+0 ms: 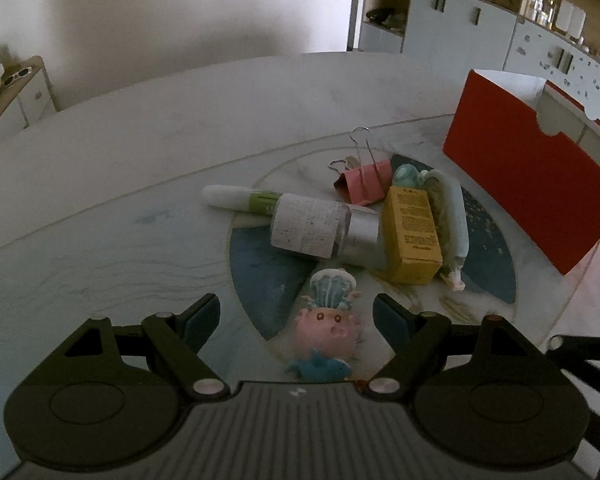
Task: Organize rigid objects
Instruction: 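Return the left tool to the pig figurine while the right tool reaches the green stick, then grasp the pink pig figurine with the left tool while the right tool grasps the green stick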
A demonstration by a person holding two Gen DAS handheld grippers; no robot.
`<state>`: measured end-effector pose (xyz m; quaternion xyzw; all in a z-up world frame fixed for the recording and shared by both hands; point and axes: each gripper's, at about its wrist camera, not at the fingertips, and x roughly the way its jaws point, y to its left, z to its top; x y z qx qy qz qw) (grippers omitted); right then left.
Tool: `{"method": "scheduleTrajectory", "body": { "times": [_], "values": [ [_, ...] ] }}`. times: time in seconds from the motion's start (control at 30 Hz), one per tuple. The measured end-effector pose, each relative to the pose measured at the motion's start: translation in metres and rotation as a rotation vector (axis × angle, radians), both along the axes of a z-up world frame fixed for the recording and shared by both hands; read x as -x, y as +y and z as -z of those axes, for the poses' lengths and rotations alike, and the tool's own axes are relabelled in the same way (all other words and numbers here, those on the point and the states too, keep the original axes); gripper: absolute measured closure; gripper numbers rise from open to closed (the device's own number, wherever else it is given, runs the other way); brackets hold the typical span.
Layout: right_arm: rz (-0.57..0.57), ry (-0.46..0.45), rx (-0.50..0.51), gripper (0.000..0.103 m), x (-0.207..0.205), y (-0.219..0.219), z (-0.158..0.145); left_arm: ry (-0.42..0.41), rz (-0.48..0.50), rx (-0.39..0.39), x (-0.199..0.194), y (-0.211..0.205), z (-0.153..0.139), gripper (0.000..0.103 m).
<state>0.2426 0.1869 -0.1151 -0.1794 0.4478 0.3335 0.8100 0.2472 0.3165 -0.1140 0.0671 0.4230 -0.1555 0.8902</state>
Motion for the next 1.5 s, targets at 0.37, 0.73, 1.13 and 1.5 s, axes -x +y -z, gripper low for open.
{"method": "scheduleTrajectory", "body": {
  "times": [0.37,0.73,1.13,1.5],
  "values": [
    [-0.075,0.010,0.003,0.066,0.002,0.017,-0.002,0.031,0.002,0.005,-0.003,-0.002,0.006,0.036],
    [0.014,-0.008,0.008,0.088,0.013,0.011,-0.004,0.081,0.023,0.036,-0.003,-0.008,0.012,0.063],
    [0.307,-0.002,-0.116,0.089,0.023,-0.068,-0.028,0.093,-0.011,0.037,0.008,-0.006,0.008,0.067],
    [0.433,-0.082,-0.188,0.089,0.020,-0.111,-0.056,0.094,-0.093,0.112,0.018,0.003,-0.024,0.067]
  ]
}}
